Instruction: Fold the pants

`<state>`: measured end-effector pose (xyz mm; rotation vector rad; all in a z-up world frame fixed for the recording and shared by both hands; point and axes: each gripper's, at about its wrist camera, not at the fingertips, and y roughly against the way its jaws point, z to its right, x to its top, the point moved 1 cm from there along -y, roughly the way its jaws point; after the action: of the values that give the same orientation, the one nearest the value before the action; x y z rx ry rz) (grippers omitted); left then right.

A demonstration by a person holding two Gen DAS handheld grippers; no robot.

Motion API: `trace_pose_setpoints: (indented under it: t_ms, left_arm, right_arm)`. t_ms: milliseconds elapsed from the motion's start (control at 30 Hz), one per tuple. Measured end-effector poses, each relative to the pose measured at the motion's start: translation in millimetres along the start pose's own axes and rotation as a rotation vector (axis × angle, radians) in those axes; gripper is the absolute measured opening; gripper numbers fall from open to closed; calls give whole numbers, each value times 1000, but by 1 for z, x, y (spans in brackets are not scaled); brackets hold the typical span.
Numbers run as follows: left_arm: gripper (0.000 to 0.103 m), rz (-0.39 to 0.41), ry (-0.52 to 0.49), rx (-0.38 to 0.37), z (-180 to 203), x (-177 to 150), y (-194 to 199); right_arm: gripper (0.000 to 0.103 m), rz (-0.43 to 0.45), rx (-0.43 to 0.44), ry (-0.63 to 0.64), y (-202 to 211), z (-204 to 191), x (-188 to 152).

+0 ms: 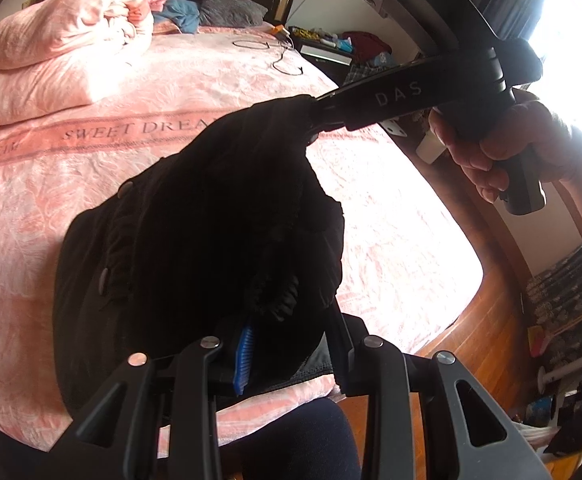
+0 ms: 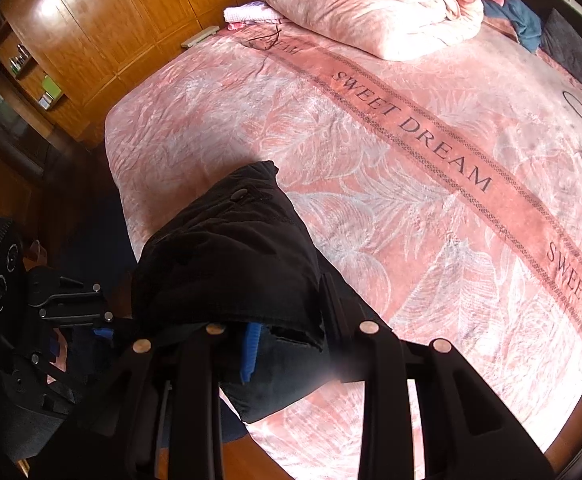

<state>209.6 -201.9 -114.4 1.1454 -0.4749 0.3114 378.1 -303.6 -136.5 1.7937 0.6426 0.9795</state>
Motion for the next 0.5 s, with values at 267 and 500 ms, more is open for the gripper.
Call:
trace_pose_setpoints:
  t_ms: [267, 500]
  left_arm:
    - [32, -58, -7, 9, 6, 0, -35]
    - [32, -104, -8, 13, 7, -4, -59]
  right_arm:
    - [26, -9, 22, -28, -19, 27, -22]
    - [26, -13, 43, -52, -36, 47, -38]
